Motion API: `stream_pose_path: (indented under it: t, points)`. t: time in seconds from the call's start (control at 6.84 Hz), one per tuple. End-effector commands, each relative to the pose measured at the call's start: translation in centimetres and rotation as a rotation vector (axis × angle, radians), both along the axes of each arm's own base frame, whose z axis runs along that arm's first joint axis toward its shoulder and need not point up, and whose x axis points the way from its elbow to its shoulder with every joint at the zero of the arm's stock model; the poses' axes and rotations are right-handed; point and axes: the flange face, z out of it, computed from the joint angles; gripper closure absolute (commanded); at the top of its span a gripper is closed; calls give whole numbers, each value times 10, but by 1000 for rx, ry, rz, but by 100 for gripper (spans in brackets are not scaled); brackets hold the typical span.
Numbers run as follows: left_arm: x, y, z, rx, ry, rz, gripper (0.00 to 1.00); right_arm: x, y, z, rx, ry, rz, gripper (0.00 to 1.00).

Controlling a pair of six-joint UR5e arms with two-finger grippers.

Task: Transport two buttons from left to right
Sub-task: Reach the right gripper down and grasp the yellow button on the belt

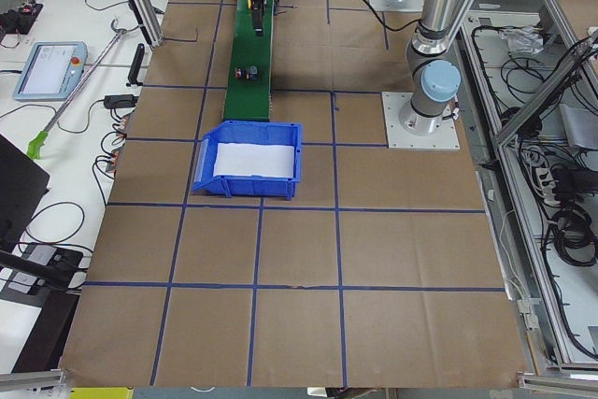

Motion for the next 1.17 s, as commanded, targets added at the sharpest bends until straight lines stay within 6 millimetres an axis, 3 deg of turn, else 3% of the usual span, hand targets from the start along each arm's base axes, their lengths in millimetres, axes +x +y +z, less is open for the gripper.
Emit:
stream_pose_path:
  t: [0.0,0.88,1.02]
  points:
    - [-1,1,-1,0,0,-1,0,0,13,-34,-13,-9,-2,0]
    - [-1,2,0,-4,0,0,0,0,17,-97,100,-7,-38,1]
    - [-1,1,1,-6,0,2,0,0,17,-100,107,-5,-38,10]
